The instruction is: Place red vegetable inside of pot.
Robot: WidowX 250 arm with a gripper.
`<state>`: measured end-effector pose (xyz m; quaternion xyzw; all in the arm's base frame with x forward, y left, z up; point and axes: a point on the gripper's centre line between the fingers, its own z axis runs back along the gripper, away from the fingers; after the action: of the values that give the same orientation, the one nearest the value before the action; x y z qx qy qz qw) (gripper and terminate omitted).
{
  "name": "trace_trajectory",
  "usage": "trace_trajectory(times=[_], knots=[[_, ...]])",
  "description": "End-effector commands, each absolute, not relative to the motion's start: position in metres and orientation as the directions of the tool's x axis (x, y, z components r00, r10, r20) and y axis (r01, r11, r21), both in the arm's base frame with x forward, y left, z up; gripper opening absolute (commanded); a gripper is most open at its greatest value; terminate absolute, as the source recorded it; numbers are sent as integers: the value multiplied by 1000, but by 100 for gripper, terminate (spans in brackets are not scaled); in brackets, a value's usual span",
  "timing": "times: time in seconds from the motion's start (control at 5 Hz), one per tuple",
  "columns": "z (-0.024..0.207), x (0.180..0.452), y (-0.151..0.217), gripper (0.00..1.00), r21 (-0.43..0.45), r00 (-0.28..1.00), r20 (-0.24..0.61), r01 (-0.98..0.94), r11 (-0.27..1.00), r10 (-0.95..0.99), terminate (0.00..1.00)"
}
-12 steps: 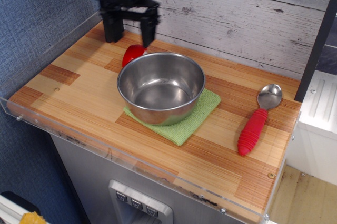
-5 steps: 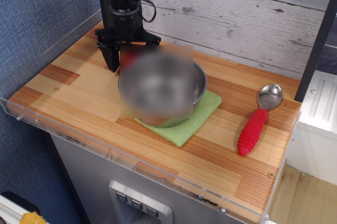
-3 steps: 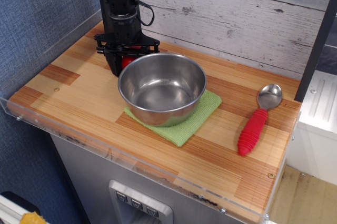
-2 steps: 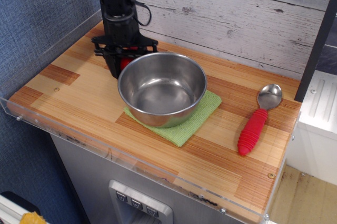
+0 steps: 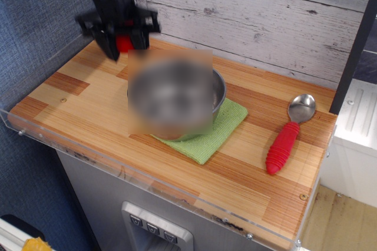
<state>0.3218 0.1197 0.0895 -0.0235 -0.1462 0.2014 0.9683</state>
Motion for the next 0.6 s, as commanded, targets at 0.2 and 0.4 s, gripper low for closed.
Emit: trace_trajectory(times=[0.2,0.4], knots=[[151,308,69,0,-152,865,356,-320,935,354,0],[138,303,36,0,-154,909,303,-248,956,285,0]])
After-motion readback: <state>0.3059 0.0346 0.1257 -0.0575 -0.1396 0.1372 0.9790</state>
